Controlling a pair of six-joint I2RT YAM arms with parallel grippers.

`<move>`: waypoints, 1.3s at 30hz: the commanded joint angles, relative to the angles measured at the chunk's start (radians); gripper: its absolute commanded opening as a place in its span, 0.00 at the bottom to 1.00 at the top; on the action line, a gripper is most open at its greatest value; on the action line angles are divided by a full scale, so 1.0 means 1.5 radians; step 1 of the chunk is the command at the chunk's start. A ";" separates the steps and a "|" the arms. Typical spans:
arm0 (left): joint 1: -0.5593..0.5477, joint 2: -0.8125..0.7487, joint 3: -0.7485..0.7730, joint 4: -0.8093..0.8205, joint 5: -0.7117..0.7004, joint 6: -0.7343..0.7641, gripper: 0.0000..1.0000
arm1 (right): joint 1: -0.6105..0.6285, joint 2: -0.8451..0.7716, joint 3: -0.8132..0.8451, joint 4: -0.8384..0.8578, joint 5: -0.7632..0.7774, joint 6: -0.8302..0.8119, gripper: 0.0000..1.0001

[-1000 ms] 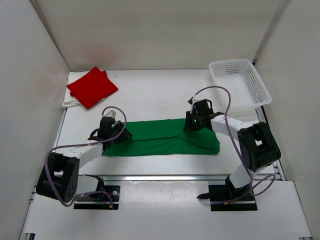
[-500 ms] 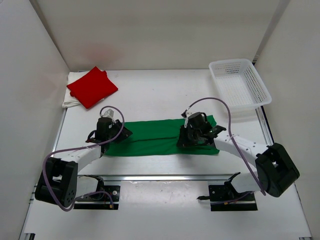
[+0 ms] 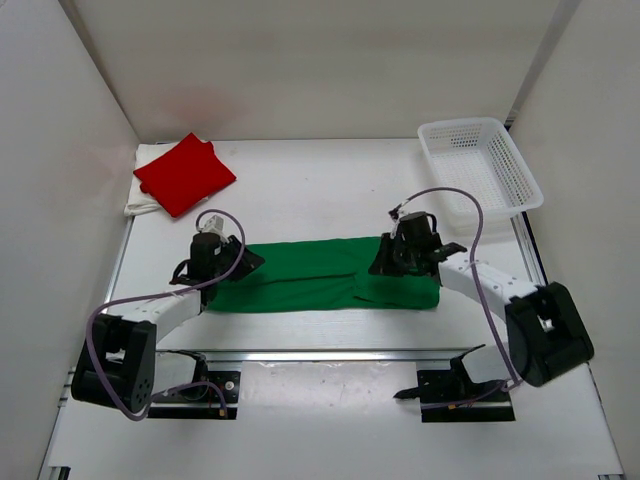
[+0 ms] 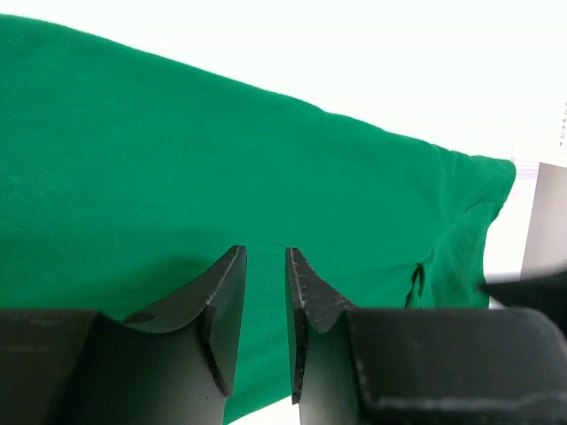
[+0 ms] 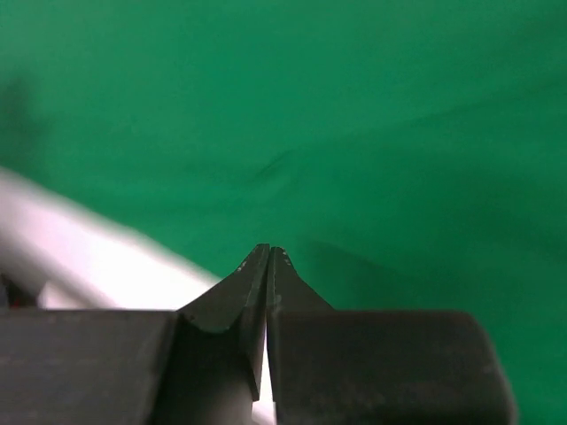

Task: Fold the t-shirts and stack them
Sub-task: Fold the other side of the tshirt into a rectangle, then rotate the tshirt 90 degrees

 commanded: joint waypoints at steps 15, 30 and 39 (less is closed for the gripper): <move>-0.067 -0.095 0.005 -0.082 0.023 0.045 0.40 | -0.053 0.858 1.239 -0.340 0.006 -0.123 0.00; -0.010 -0.133 0.002 -0.135 0.028 0.077 0.42 | 0.047 0.202 0.359 0.070 -0.075 -0.069 0.38; -0.003 -0.139 0.039 -0.159 0.037 0.100 0.44 | 0.179 0.297 0.243 0.207 -0.033 0.036 0.48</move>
